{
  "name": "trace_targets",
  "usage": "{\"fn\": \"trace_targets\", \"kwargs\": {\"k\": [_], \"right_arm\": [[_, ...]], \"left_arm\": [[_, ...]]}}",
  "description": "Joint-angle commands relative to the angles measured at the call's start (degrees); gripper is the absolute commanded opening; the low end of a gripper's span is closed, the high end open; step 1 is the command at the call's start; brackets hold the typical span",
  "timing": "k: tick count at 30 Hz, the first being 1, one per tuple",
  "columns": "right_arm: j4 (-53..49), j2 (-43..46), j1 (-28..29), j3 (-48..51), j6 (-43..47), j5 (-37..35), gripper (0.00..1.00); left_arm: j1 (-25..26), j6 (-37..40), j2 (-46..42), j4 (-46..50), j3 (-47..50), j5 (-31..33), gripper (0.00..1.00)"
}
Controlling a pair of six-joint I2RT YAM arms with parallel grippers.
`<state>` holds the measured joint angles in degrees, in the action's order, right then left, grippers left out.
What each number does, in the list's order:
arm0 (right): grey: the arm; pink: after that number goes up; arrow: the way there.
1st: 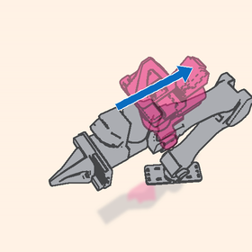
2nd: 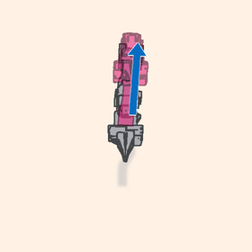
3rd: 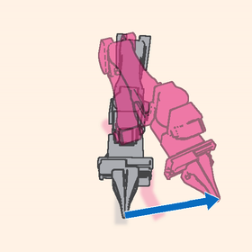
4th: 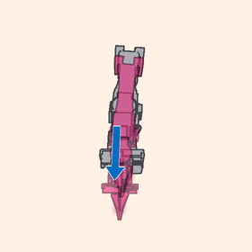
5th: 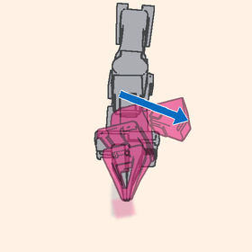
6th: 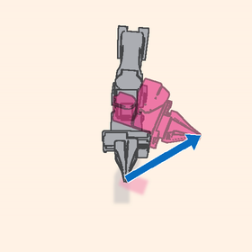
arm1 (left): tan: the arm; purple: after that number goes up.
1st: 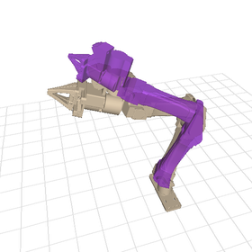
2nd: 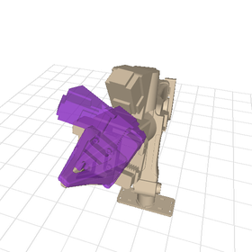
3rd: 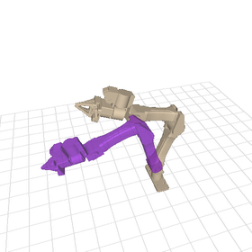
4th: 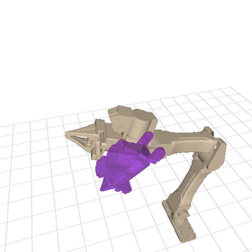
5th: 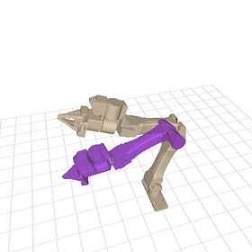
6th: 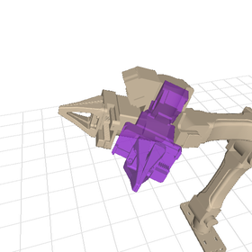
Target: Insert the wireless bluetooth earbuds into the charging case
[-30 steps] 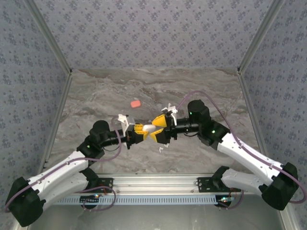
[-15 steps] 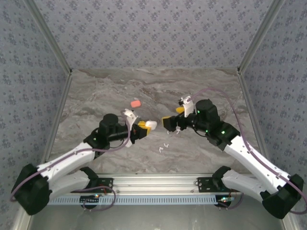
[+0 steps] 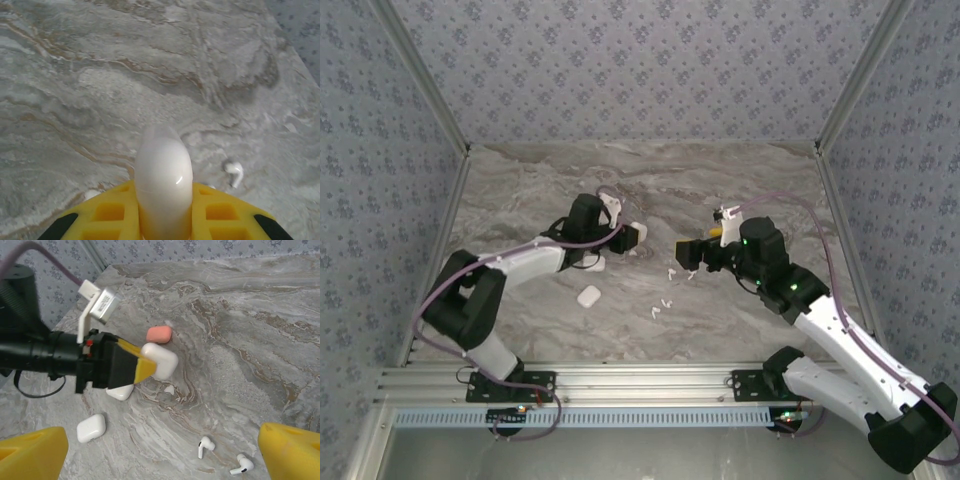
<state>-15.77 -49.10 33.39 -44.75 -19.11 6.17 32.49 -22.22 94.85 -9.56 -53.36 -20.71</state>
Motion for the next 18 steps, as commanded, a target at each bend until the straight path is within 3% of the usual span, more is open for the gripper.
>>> {"fn": "trace_targets", "kwargs": {"k": [1,6,13,18], "right_arm": [[-0.7,1.7,-0.7,1.5,-1.5,-1.8,1.0],[1.0,2.8,-1.5,3.1,-2.4,-0.2,1.0],[1.2,3.5,-2.0,4.2,-2.3,1.0,1.0],[0.5,3.4,-2.6,4.1,-2.1,1.6,1.0]], "left_arm": [[-2.3,-3.5,4.5,0.0,-4.5,1.6,0.11],[-4.0,-4.0,12.9,0.4,-11.0,-1.0,0.21],[-5.7,-4.3,18.5,0.3,-14.8,-1.9,0.25],[-6.0,-3.3,19.6,1.9,-16.4,-1.1,0.4]]}}
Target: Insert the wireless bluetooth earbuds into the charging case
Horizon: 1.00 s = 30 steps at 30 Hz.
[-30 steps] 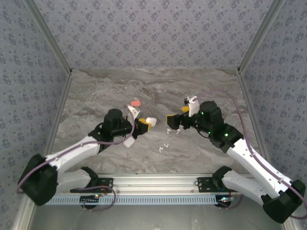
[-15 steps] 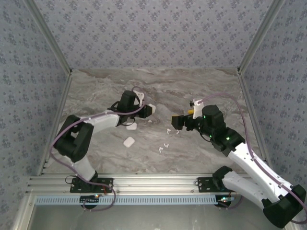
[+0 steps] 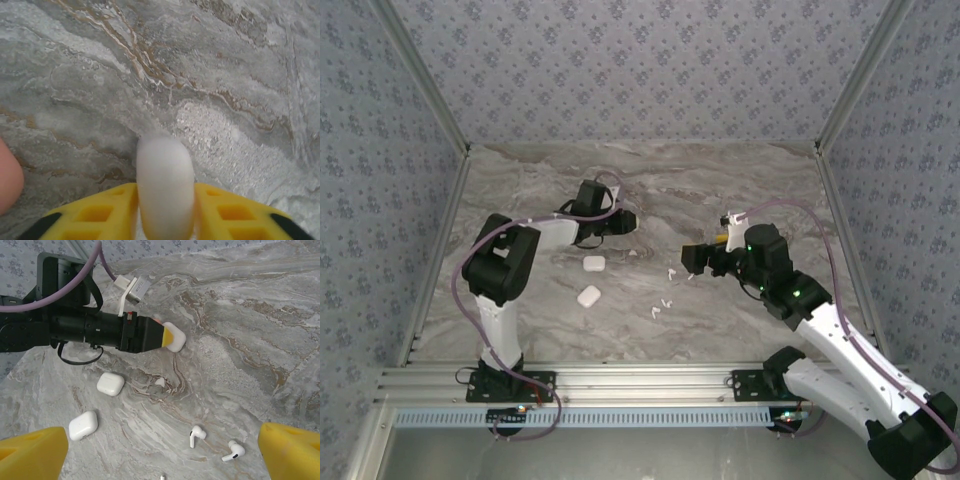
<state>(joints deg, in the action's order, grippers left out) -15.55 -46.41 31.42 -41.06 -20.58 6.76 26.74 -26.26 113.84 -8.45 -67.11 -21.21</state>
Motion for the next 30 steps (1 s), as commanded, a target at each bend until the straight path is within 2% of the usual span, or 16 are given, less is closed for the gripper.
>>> {"fn": "trace_targets", "kwargs": {"k": [1,5,10,14,19,23,30], "right_arm": [[0.1,0.6,-0.8,0.3,-0.8,1.3,1.0],[-0.6,0.4,-1.8,-0.1,-0.9,2.6,1.0],[-3.6,-2.0,-2.2,-1.3,1.3,3.5,1.0],[-4.9,-5.4,-1.7,-2.6,3.0,5.2,1.0],[-2.6,-10.9,1.9,-3.2,7.6,5.5,0.94],[-2.5,-19.0,7.1,-7.1,13.1,3.0,0.92],[-1.8,-39.3,14.1,-18.1,25.0,1.7,0.89]], "left_arm": [[-0.2,1.0,0.6,1.5,-2.8,-0.3,0.43],[-0.3,2.6,-1.0,3.6,-2.7,1.4,0.54],[-0.4,5.1,-6.4,6.8,-1.4,4.8,0.6],[-0.5,6.6,-13.6,8.3,2.1,8.2,0.64],[-0.9,7.0,-25.6,8.2,9.2,10.7,0.68],[-1.8,5.3,-35.9,7.8,16.7,12.3,0.71],[-7.4,-3.1,-57.3,7.9,31.0,13.0,0.82]]}}
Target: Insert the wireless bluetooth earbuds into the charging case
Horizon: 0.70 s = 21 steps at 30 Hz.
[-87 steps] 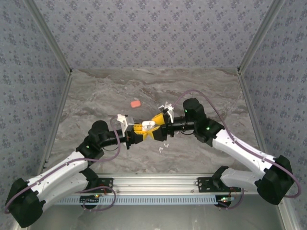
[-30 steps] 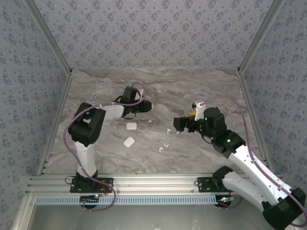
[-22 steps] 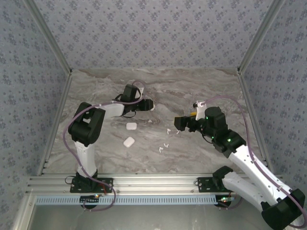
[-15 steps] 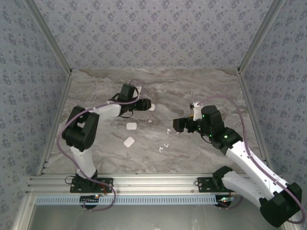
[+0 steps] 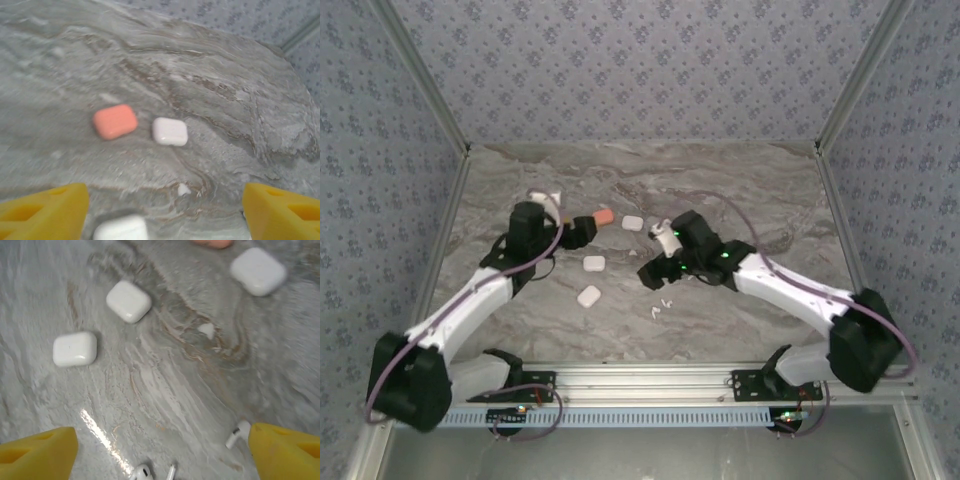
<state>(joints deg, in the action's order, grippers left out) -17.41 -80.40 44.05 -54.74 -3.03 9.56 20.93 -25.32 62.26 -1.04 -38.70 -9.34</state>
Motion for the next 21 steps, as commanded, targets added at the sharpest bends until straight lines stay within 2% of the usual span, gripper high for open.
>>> {"fn": "trace_targets", "kwargs": {"k": [1,5,10,21], "right_arm": [[0.1,-8.2,2.4,-6.3,9.5,-1.6,0.89],[0.5,-18.1,3.5,-12.8,15.2,-1.1,0.89],[-2.3,-28.8,4.0,-22.5,21.0,0.0,0.87],[-7.8,-42.7,5.8,-35.8,26.8,3.2,0.79]], "left_arm": [[-2.3,-4.7,-8.5,1.3,3.9,1.2,0.84],[-4.7,-7.0,-16.3,3.9,7.7,1.3,0.91],[-7.2,-8.8,-21.9,5.8,10.3,1.4,0.93],[-7.8,-10.0,-22.8,6.3,11.0,0.1,0.88]]}}
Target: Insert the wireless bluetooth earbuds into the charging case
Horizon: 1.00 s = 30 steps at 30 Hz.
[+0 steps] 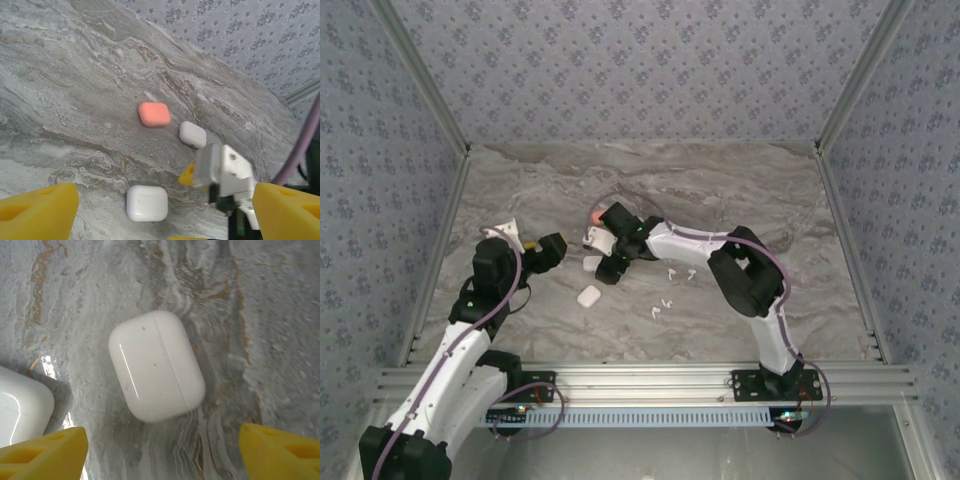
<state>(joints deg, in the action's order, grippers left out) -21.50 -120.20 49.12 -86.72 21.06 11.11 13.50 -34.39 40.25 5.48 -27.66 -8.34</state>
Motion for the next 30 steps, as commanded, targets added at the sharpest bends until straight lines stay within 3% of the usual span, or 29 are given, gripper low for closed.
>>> {"fn": "trace_targets", "kwargs": {"k": [1,8,18,21,26,30], "right_arm": [[-4.4,-4.1,0.9,-5.1,2.8,1.7,0.77],[-7.0,-8.5,1.2,-9.6,3.2,2.8,0.65],[-6.9,-7.4,1.1,-8.1,6.1,0.8,0.38],[-3.9,-4.3,0.8,-4.7,5.9,0.9,0.32],[0.7,4.2,-0.5,2.5,4.6,1.8,0.32],[4.3,13.4,-1.6,10.0,3.7,1.6,0.32]], "left_arm": [[-0.4,-1.2,-1.0,-0.3,0.0,-0.9,0.87],[-0.4,-1.1,-2.6,0.4,0.3,-0.6,0.84],[-0.4,-0.4,-2.5,-0.1,-0.2,-1.9,0.63],[-0.4,-0.6,-2.5,-0.2,-0.3,-2.7,0.58],[-0.4,-0.3,-1.9,0.2,-0.8,-5.5,0.57],[-0.4,-0.3,-0.2,-1.0,-1.5,-11.3,0.57]]}}
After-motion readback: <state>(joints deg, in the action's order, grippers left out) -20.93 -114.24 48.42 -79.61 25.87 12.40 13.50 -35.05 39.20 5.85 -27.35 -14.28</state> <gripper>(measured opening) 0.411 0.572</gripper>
